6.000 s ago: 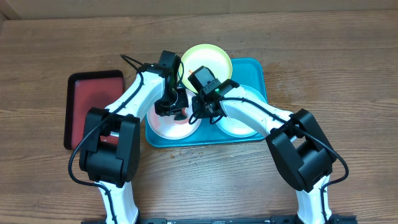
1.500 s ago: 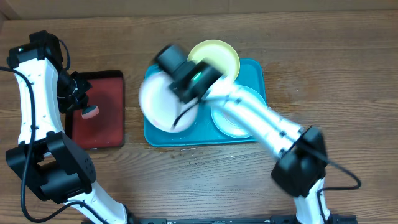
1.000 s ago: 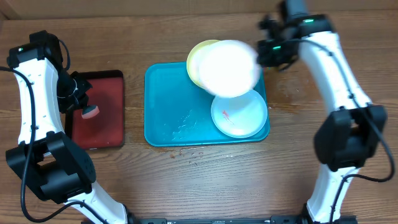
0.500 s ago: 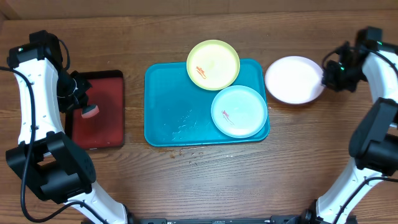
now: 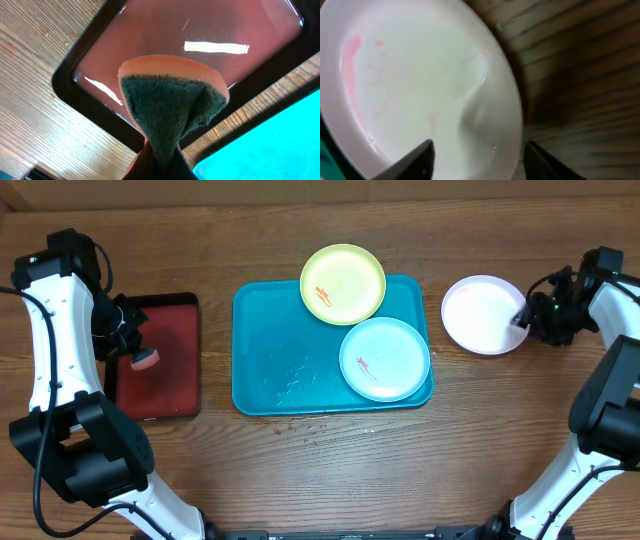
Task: Clean dirty plates on tray and stack at the side
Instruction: 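Set the white plate down right of the teal tray, release, then reach the right gripper to the yellow plate rim and grip it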
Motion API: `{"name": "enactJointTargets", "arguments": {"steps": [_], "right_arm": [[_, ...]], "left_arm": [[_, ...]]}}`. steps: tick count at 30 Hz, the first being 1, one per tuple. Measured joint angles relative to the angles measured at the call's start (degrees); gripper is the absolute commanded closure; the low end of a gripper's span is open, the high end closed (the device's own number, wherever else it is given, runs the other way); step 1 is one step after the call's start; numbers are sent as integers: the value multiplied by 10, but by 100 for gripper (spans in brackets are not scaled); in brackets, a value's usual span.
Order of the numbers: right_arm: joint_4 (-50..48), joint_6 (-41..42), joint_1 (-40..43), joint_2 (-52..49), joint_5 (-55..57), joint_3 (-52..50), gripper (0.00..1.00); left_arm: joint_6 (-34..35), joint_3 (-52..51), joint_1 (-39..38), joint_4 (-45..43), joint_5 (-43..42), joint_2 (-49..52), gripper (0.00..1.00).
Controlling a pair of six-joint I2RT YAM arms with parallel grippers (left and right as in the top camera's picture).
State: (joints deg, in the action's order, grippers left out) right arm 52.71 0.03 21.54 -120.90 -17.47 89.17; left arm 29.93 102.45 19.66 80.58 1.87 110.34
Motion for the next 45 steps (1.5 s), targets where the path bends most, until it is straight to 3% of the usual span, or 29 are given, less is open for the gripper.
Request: {"name": "enactJointTargets", "arguments": {"steps": [7,15,17,21,27,36,39,43,45], "right_arm": [[21,4,-7,43,-98,35,22],[-132,2,-106,143,-166,71,12],[-175,1,-150,141,-150,71,8],[-248,-5,-244,108,-61,70,11],[-313,-71,-344,11,48,70,11],[-363,-128,-373,-84,94,64,24],[-382,-132,-372,-99,100,64,44],[-385,-137,-372,-111,104,64,50],[-386,-139,-372,-115,103,63,68]], "left_arm": [[0,0,0,-1,0,0,96],[0,0,0,-9,0,0,96],[0,0,0,-9,0,0,96],[0,0,0,-10,0,0,96],[0,0,0,-10,0,0,96],[0,0,-11,-22,0,0,96],[0,0,-21,-25,0,0,96],[0,0,-25,-27,-2,0,96],[0,0,-24,-30,-2,0,95]]}}
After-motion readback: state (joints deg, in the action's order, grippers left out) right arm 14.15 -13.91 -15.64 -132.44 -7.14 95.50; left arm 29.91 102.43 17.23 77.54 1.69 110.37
